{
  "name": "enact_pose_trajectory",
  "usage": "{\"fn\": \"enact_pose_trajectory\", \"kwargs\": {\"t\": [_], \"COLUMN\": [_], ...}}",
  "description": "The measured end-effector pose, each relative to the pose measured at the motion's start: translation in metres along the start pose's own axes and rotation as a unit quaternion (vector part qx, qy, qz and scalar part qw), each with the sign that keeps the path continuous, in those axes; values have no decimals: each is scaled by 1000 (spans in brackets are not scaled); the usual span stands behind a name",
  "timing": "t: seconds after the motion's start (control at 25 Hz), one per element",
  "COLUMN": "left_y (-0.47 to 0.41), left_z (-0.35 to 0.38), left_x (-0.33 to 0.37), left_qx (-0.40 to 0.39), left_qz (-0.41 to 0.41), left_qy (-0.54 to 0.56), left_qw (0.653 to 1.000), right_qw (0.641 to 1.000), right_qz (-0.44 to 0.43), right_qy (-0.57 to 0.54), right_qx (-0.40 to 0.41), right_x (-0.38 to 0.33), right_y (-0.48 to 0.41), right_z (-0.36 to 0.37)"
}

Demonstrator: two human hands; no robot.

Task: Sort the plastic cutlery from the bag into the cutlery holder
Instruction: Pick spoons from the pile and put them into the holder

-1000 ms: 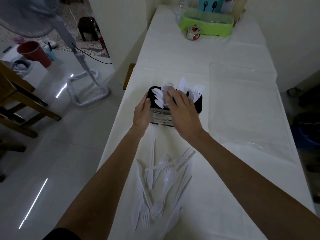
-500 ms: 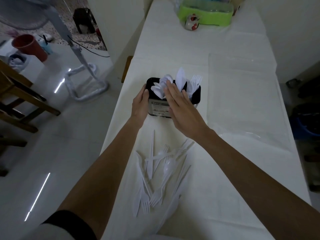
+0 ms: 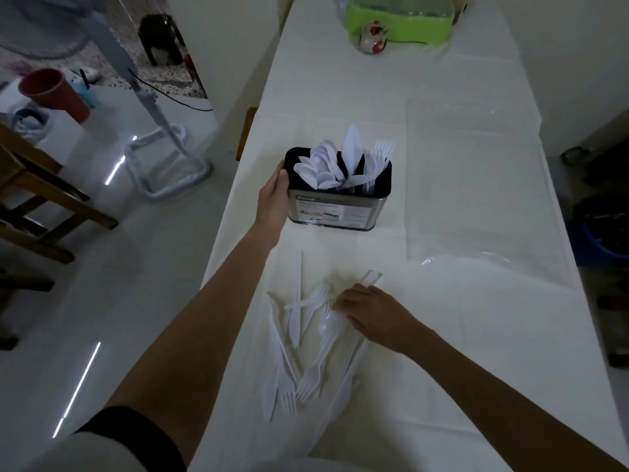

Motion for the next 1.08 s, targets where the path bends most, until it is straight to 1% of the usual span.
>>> {"fn": "enact_pose_trajectory", "kwargs": {"t": [0.12,0.28,0.4,0.48,0.52,0.56,0.64,0.68,0.72,0.76,0.84,0.88,0.96,1.08], "left_y": [-4,-3,-4,-5,-6,-6,-6,-6,-5,-4,-3,-3,-2,-2], "left_z": [-3,-5,-6,-6,-7,-7,-7,-7,-7,-6,-6,-6,-5,-5], "left_x": [-4,-5,-7,-9,-9,-9,-10,-10,-10,-9,-7,-6,-5,-5], "left_qx": [3,8,8,8,7,8,11,11,11,10,8,8,8,10], "left_qz": [-15,-21,-20,-21,-21,-22,-25,-25,-24,-21,-19,-20,-23,-22], "left_qy": [9,9,10,8,5,2,2,5,6,7,10,11,10,14], "left_qw": [1000,1000,1000,1000,1000,1000,1000,1000,1000,1000,1000,1000,1000,1000], "right_qw": [999,999,997,980,958,921,827,785,755,738,731,736,761,814], "right_qz": [-20,-19,28,102,158,209,281,295,295,286,268,265,248,218], "right_qy": [41,11,-37,-132,-203,-284,-416,-458,-483,-496,-486,-465,-414,-338], "right_qx": [-2,29,61,108,130,162,251,296,331,358,398,415,434,418], "right_x": [-3,4,15,30,42,56,81,91,98,102,106,108,106,94], "right_y": [-6,-5,-2,1,2,3,2,-1,-6,-11,-22,-25,-31,-42], "right_z": [5,-5,-27,-56,-70,-84,-113,-129,-143,-157,-180,-189,-198,-195]}}
Point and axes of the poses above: each hand's wrist, its own y-axis away from the middle knuckle, its own z-axis out of the palm, x = y × z, the point moved 9 cm from there along -y, towards the middle knuckle, and after that the axes turned 4 degrees about y, right-handed, at the moved point
